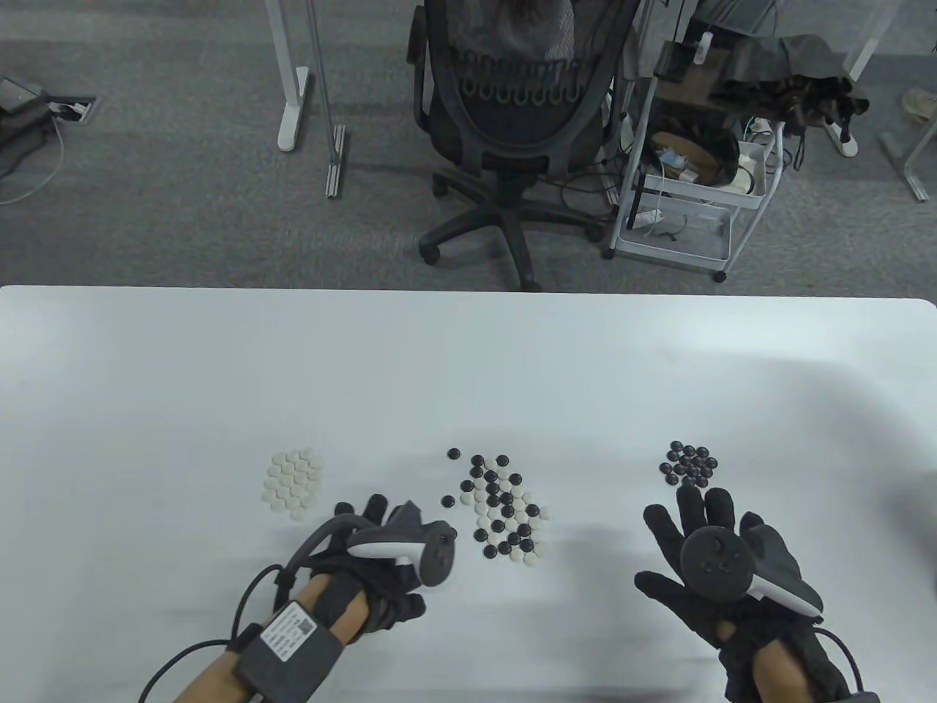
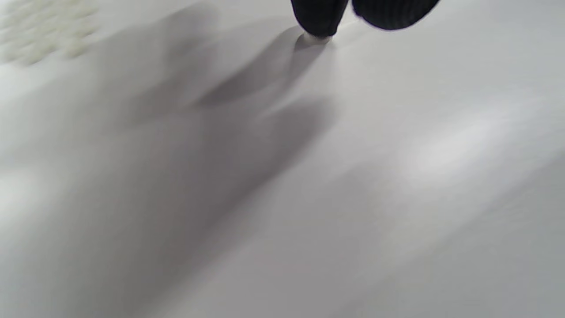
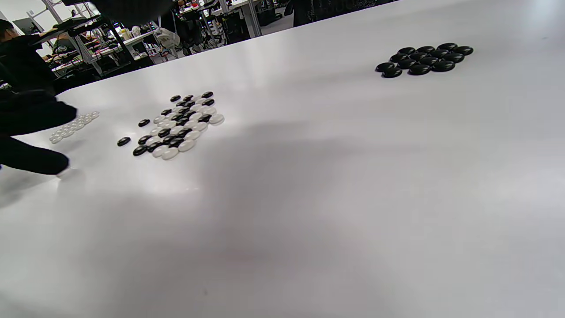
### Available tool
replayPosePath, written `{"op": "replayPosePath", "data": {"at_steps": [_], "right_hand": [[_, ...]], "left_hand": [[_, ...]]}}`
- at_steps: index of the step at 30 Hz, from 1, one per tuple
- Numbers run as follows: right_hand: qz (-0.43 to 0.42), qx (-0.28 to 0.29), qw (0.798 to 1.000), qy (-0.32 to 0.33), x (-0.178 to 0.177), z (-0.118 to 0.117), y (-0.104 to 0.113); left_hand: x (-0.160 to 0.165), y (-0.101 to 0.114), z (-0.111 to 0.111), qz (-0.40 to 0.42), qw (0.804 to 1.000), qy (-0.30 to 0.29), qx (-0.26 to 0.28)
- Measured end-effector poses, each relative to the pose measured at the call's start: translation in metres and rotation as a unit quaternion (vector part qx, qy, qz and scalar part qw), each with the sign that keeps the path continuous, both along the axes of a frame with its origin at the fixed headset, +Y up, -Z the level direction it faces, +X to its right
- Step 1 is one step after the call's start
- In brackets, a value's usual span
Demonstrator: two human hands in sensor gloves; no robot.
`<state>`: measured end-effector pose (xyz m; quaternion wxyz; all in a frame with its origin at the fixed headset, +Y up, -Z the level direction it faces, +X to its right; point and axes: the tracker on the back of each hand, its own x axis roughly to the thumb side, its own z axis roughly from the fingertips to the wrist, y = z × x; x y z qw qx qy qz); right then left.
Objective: Go stone sorting task
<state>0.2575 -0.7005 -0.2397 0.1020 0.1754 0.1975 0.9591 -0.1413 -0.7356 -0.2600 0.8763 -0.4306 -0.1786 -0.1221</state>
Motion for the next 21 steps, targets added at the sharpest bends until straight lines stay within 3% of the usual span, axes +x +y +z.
{"op": "replayPosePath", "data": {"at_steps": [6, 9, 21], "right_hand": [[0.006, -0.006, 1.000, 0.000, -0.002, -0.001, -0.003], [0.008, -0.008, 1.000, -0.002, -0.002, -0.001, -0.003], [0.009, -0.011, 1.000, -0.009, -0.001, -0.002, -0.002]], "left_hand": [[-0.114, 0.000, -0.009, 0.001, 0.983, 0.184, -0.001], [-0.141, -0.005, -0.015, 0.032, 0.971, 0.239, 0.000], [-0.150, -0.012, -0.038, 0.053, 0.962, 0.267, 0.015]]}}
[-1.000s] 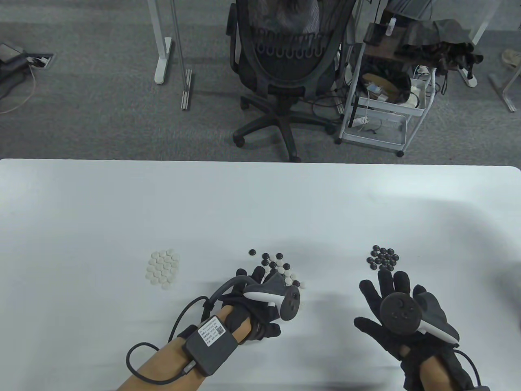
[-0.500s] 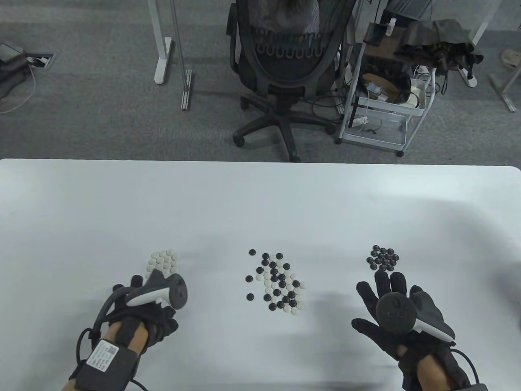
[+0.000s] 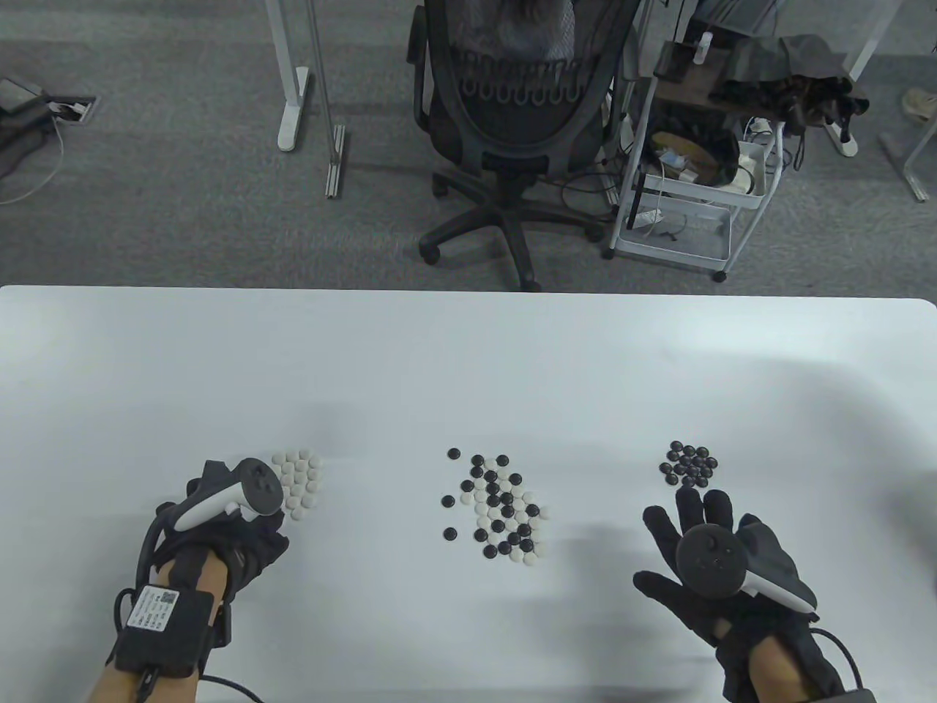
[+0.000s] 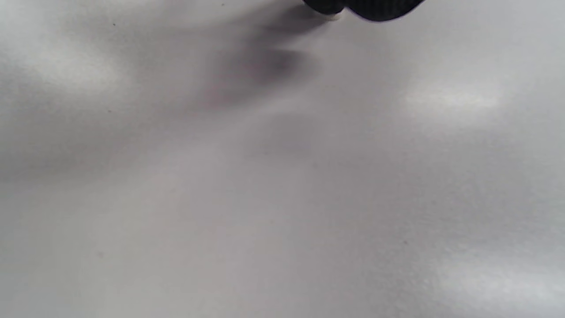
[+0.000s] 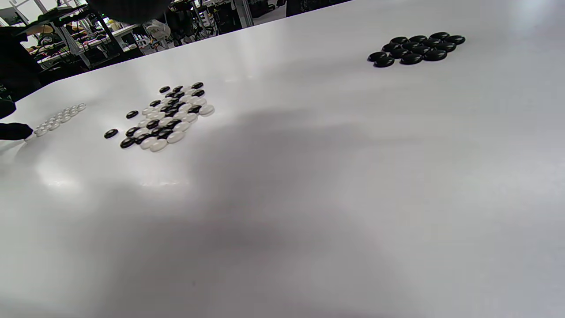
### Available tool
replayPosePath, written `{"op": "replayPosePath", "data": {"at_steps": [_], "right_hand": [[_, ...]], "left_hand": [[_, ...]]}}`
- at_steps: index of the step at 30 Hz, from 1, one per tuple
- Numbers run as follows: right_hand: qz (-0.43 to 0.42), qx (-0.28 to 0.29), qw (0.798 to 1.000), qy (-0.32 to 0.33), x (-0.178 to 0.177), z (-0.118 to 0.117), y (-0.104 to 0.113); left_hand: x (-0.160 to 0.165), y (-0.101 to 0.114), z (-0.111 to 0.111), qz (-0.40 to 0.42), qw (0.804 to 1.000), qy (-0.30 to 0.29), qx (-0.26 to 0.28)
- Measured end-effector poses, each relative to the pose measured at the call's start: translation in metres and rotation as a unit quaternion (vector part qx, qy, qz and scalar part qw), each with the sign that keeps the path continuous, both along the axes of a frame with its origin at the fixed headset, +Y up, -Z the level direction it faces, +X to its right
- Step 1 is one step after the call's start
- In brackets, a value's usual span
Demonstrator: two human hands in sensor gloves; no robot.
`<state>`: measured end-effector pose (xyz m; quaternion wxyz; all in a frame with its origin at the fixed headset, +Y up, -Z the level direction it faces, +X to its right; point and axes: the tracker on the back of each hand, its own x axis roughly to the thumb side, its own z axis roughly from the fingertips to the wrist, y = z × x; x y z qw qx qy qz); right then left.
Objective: Go stone sorting task
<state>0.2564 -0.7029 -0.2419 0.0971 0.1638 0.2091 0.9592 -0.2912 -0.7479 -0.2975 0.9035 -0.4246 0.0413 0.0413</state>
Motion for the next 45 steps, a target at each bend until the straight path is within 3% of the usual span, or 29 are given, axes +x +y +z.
{"op": "replayPosePath", "data": {"at_steps": [12, 18, 22, 25, 30, 37, 45], "right_hand": [[-0.005, 0.004, 1.000, -0.002, 0.002, -0.001, -0.001], [-0.044, 0.022, 0.999, -0.019, 0.018, -0.001, 0.010], [-0.096, 0.062, 0.993, -0.042, 0.040, 0.000, 0.026], [-0.121, 0.087, 0.987, -0.065, 0.055, 0.002, 0.033], [-0.123, 0.088, 0.986, -0.071, 0.059, -0.001, 0.030], [-0.105, 0.084, 0.989, -0.053, 0.047, -0.003, 0.022], [-0.082, 0.060, 0.994, -0.033, 0.033, -0.010, 0.007]], "left_hand": [[0.009, 0.007, -0.006, -0.003, 1.000, -0.005, 0.014], [0.034, 0.052, 0.008, 0.021, 0.992, -0.051, 0.114], [0.054, 0.088, 0.037, 0.038, 0.968, -0.104, 0.224], [0.064, 0.101, 0.062, 0.043, 0.947, -0.138, 0.287], [0.072, 0.098, 0.091, 0.040, 0.926, -0.174, 0.332], [0.068, 0.082, 0.100, 0.034, 0.893, -0.199, 0.402], [0.058, 0.062, 0.097, 0.057, 0.896, -0.192, 0.395]]}}
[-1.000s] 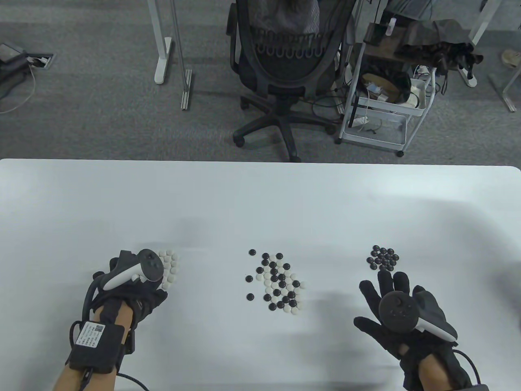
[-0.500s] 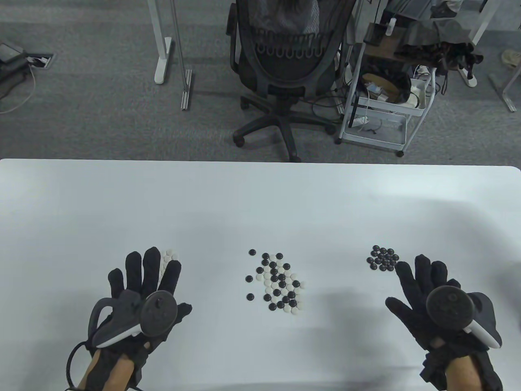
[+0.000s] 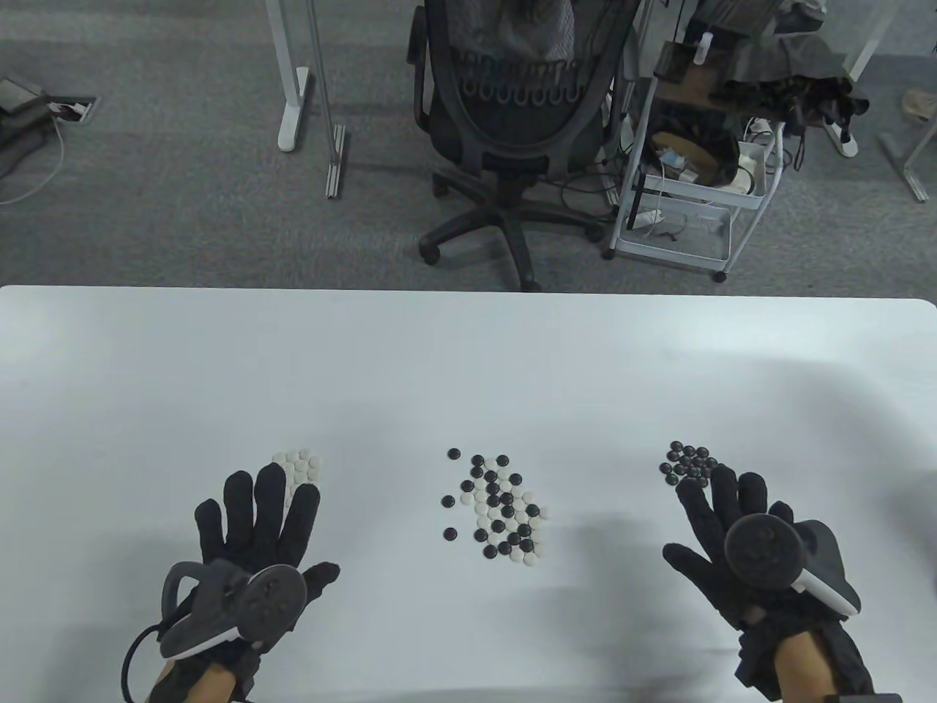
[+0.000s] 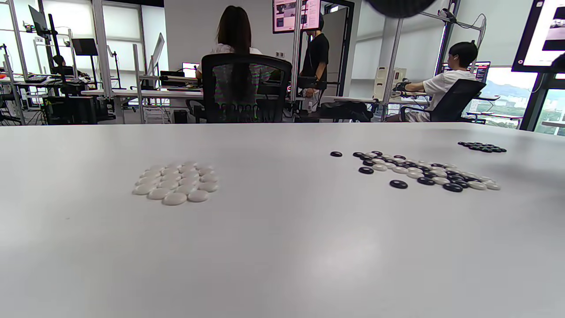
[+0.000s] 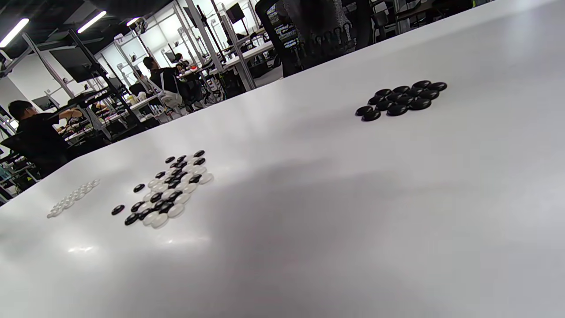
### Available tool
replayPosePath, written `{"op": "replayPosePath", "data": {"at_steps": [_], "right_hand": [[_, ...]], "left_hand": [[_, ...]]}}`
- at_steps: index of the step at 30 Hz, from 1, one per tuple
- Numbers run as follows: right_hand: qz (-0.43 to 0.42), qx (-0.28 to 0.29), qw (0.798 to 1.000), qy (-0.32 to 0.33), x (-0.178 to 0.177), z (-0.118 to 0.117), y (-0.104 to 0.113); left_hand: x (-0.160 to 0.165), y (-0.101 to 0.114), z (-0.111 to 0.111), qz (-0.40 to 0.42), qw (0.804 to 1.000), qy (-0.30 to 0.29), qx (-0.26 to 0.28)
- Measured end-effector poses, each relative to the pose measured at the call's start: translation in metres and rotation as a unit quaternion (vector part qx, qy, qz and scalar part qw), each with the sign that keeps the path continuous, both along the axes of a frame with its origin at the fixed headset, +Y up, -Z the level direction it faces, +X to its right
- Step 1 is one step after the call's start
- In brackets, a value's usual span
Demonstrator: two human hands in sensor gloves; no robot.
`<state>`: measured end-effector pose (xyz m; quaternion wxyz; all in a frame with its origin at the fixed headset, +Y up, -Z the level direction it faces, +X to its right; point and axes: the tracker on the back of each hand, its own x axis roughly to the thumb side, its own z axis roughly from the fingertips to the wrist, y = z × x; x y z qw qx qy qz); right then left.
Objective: Go stone sorting task
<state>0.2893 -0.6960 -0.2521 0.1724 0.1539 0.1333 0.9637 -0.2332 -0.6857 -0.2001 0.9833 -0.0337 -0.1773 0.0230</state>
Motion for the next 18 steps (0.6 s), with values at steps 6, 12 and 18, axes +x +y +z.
{"op": "replayPosePath", "data": {"at_steps": [6, 12, 18], "right_hand": [[0.000, -0.009, 1.000, 0.017, -0.012, -0.006, -0.006], [-0.030, -0.021, 0.997, 0.074, -0.058, -0.037, 0.035], [0.009, -0.107, 0.988, 0.113, -0.138, -0.107, 0.062]], "left_hand": [[0.005, -0.001, 0.001, -0.002, 1.000, -0.009, -0.009], [0.001, -0.004, -0.002, 0.001, 1.000, 0.002, -0.025], [-0.007, -0.009, -0.006, 0.008, 0.999, 0.017, -0.033]]}}
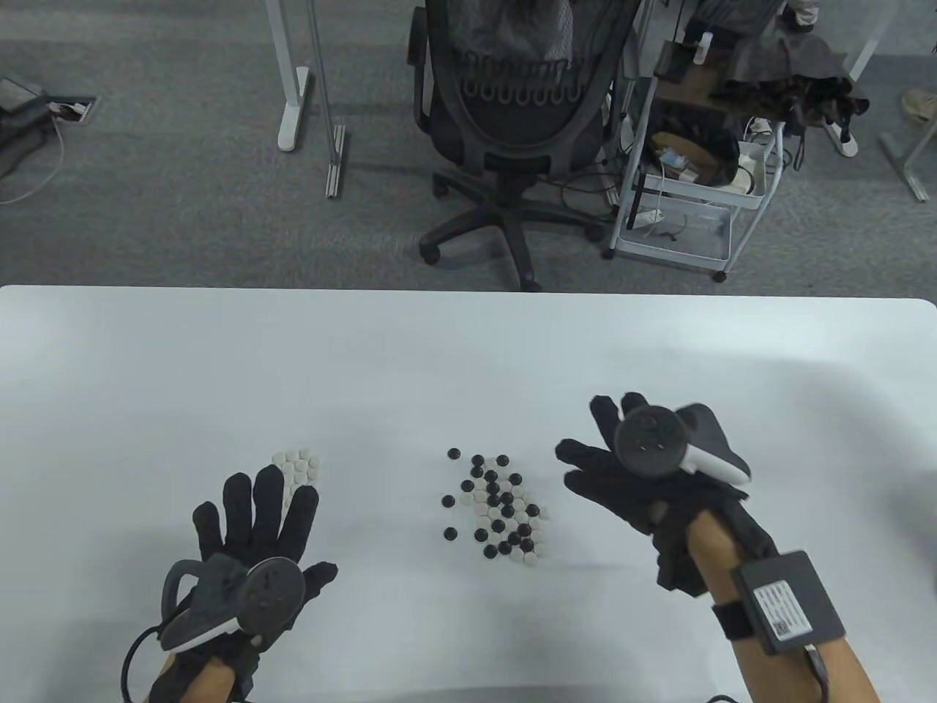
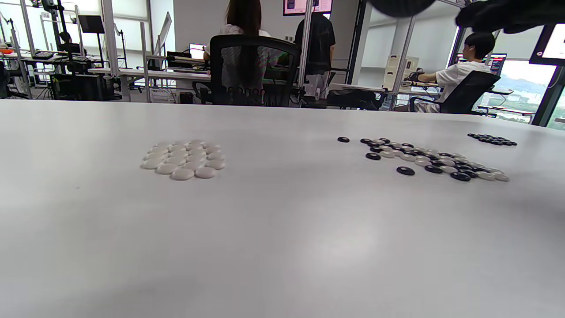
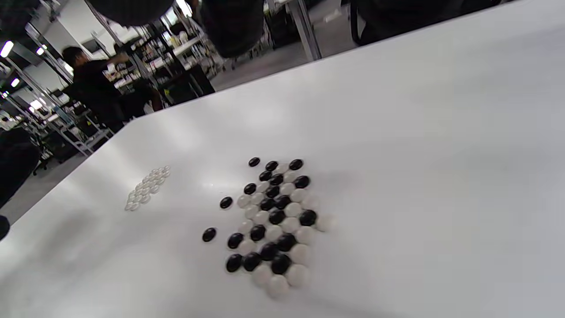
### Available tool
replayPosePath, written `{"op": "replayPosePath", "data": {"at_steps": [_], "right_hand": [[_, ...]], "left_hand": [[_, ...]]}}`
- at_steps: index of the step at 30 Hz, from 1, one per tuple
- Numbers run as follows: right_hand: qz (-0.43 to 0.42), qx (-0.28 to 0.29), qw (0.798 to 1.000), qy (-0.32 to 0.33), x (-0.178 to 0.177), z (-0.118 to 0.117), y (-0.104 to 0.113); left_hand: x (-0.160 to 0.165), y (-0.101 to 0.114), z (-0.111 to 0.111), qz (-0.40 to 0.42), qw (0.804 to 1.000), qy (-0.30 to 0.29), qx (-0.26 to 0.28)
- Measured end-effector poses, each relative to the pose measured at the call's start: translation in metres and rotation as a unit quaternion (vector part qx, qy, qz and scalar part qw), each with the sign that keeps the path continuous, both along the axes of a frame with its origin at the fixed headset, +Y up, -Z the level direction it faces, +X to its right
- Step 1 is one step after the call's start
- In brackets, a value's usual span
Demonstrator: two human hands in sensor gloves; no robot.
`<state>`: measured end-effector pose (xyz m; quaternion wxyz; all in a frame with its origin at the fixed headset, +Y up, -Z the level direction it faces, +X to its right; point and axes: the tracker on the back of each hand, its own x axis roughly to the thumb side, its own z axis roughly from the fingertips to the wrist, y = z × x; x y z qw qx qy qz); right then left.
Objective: Go stone sorting task
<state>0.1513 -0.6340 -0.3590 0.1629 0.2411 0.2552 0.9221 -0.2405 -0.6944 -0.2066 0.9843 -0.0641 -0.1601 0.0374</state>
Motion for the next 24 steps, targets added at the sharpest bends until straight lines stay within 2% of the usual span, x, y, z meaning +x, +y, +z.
{"op": "replayPosePath", "data": {"at_steps": [2, 6, 8, 11, 17, 21, 24], "right_hand": [[0.019, -0.034, 0.999, 0.000, -0.025, -0.020, -0.005], [0.069, -0.081, 0.994, 0.003, -0.078, -0.055, -0.036], [0.091, -0.103, 0.990, 0.002, -0.099, -0.066, -0.059], [0.101, -0.125, 0.987, 0.003, -0.115, -0.074, -0.081], [0.114, -0.144, 0.983, -0.007, -0.128, -0.083, -0.116], [0.106, -0.136, 0.985, -0.016, -0.127, -0.089, -0.125], [0.132, -0.100, 0.985, -0.049, -0.108, -0.099, -0.123]], "left_hand": [[-0.002, -0.002, -0.002, -0.002, 1.000, 0.005, -0.004], [-0.004, -0.005, -0.004, -0.004, 1.000, 0.008, -0.008], [-0.004, -0.005, -0.004, -0.004, 1.000, 0.007, -0.011], [-0.003, -0.005, -0.004, -0.004, 1.000, 0.004, -0.013], [-0.004, -0.003, -0.004, 0.000, 1.000, 0.001, -0.006], [-0.007, -0.003, -0.005, 0.007, 1.000, 0.003, -0.010], [-0.007, -0.003, -0.005, 0.007, 1.000, 0.004, -0.016]]}}
